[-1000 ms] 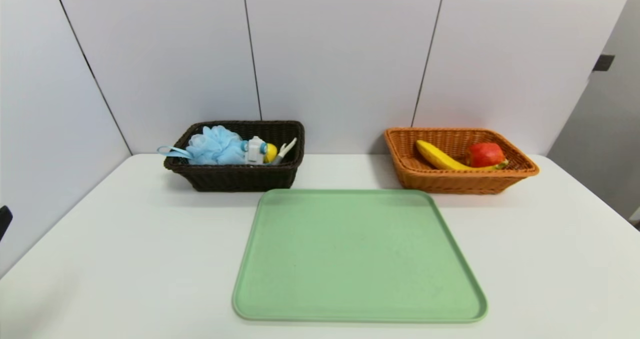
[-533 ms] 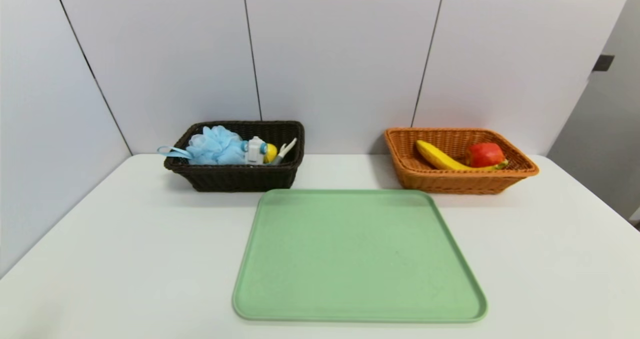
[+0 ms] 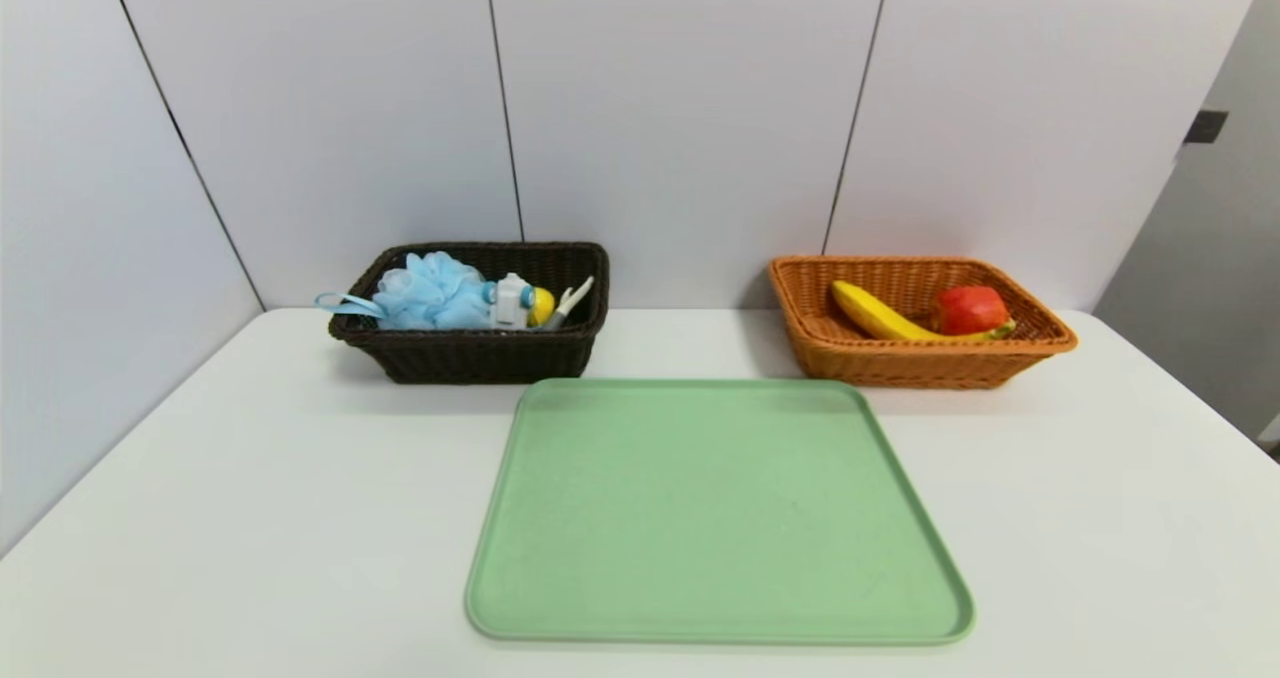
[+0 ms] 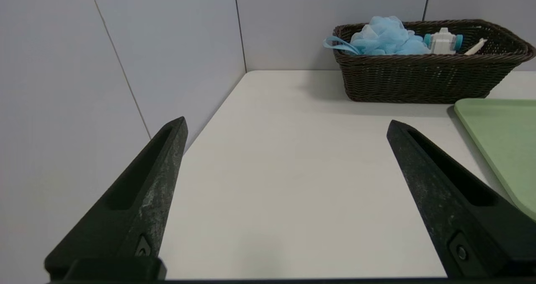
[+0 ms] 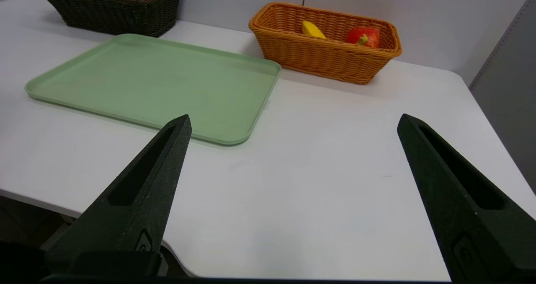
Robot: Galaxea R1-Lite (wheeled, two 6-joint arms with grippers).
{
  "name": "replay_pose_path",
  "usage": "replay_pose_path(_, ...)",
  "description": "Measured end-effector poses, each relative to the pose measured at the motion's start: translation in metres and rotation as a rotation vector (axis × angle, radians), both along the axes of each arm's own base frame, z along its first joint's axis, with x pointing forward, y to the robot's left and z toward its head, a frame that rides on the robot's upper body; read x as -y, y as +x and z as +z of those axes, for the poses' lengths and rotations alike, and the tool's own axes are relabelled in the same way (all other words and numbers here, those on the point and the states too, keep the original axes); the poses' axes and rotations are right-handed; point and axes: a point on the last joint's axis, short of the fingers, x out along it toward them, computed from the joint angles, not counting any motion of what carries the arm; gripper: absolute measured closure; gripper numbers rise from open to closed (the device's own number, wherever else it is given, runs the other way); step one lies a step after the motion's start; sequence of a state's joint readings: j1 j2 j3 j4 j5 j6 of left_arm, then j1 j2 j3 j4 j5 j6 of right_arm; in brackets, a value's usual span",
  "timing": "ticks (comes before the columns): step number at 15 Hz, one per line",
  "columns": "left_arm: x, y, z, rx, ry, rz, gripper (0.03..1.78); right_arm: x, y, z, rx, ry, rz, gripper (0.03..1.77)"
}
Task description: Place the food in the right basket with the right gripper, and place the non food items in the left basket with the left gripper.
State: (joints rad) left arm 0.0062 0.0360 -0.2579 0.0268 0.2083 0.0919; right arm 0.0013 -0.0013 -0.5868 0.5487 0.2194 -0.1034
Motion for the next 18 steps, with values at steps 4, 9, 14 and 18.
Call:
replay_pose_path(4,0.000,-0.005,-0.001,0.037,-0.001,0.002,0.12,0.000,-0.015,0.010,0.011,-0.001,0.020,0.10)
replay_pose_path(9,0.000,-0.005,-0.003,0.037,-0.001,0.004,0.12,0.000,-0.023,0.013,0.004,-0.008,0.021,0.10)
replay_pose_path(14,0.000,-0.001,-0.003,0.116,0.036,0.017,0.12,0.001,-0.007,0.010,0.066,-0.015,-0.046,0.10)
replay_pose_path(18,0.000,0.005,-0.008,0.207,0.096,0.032,0.12,0.002,0.039,-0.017,0.212,-0.111,-0.112,0.10)
